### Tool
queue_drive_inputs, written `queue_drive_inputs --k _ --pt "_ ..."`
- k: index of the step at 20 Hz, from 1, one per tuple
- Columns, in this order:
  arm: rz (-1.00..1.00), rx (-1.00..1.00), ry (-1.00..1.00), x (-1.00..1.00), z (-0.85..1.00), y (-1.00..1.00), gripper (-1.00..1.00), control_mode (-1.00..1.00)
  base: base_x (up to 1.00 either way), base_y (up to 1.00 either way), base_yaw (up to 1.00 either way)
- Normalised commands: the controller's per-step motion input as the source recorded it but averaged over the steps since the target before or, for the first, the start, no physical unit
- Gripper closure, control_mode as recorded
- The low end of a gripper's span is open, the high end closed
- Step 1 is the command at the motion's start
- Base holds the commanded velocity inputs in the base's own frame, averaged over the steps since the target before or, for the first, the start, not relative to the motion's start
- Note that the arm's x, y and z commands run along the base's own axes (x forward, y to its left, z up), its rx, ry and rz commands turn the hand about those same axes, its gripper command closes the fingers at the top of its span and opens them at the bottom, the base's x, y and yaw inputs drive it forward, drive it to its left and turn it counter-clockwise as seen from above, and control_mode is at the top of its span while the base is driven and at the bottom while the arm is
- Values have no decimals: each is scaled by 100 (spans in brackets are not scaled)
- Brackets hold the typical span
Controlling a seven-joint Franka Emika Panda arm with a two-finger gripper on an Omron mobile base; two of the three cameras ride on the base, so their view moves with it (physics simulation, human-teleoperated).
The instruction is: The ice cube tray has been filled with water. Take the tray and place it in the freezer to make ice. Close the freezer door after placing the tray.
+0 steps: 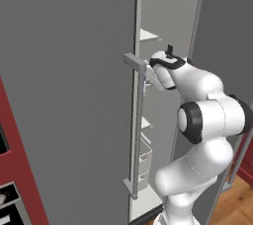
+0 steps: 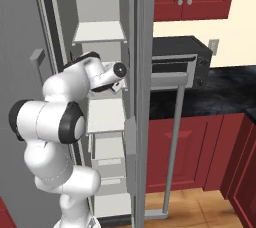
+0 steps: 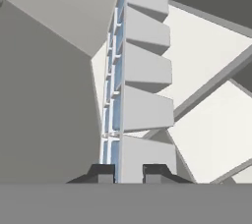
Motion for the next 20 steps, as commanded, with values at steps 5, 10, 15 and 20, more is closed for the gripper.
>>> queue_drive_inputs --k 5,10,15,20 --pt "-3 0 -15 14 -22 23 100 -100 0 0 0" --pt "-4 0 0 9 0 11 100 -100 0 0 0" --pt "-3 0 7 50 0 12 100 -100 0 0 0" --pt "-1 0 11 59 1 5 100 -100 0 0 0"
